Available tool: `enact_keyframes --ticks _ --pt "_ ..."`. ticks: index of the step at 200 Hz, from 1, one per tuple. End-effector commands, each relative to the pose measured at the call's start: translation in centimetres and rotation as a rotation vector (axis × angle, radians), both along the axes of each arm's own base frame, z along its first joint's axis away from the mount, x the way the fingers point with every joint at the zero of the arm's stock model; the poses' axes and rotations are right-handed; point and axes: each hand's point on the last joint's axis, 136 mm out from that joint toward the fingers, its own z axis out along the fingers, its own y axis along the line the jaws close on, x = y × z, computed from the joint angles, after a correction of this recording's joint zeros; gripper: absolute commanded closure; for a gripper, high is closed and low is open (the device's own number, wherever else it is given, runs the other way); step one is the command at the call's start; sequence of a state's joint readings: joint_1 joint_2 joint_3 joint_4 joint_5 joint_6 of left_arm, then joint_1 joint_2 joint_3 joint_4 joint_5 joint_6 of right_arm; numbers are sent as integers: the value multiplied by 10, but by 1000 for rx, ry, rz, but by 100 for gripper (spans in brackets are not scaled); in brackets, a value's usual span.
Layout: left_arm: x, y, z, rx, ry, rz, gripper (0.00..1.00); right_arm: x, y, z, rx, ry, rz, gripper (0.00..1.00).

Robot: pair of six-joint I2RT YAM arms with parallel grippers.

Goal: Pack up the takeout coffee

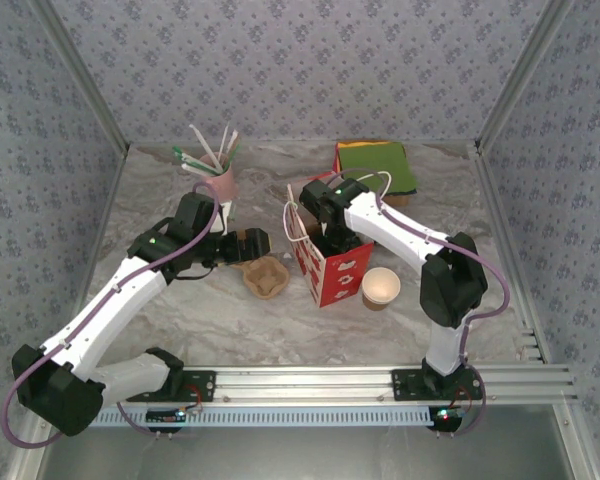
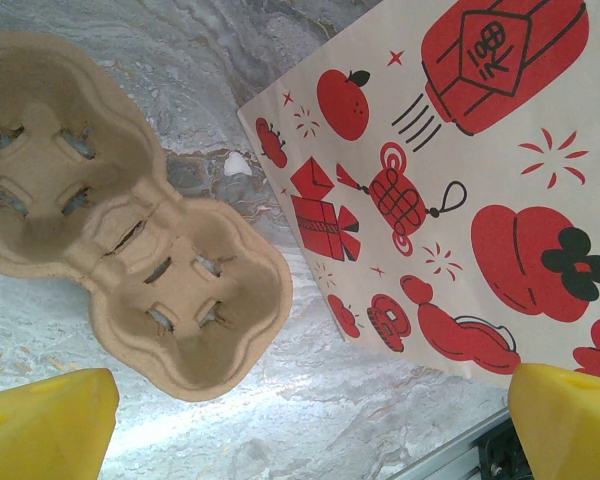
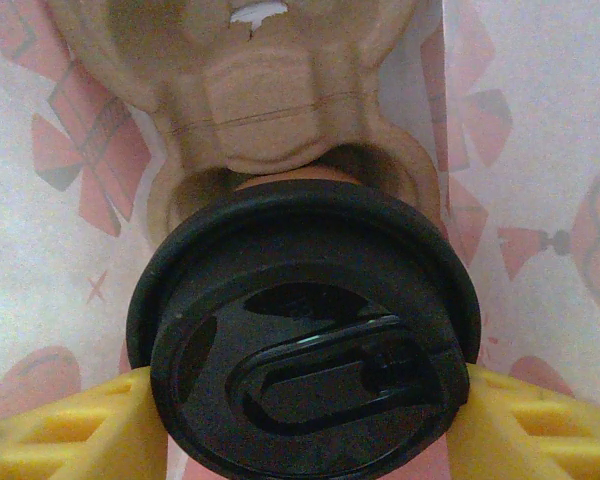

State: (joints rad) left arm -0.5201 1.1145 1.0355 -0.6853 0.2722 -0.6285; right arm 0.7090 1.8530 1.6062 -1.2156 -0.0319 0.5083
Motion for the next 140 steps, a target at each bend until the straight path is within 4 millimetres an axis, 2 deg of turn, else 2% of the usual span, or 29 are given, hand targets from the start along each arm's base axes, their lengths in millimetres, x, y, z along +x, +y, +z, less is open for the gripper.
enact_keyframes --ticks 1,26,95,140 --pt "2 -2 10 2 -30 -9 0 -3 -10 -40 -93 75 10 36" --pt "3 -2 9 1 -28 -9 0 -4 -9 -40 -92 76 12 36" --pt "2 -1 9 3 -27 -9 0 -8 -7 -61 -100 108 14 36" --pt "3 -3 11 0 -29 -13 0 -7 -8 -54 -98 99 16 36"
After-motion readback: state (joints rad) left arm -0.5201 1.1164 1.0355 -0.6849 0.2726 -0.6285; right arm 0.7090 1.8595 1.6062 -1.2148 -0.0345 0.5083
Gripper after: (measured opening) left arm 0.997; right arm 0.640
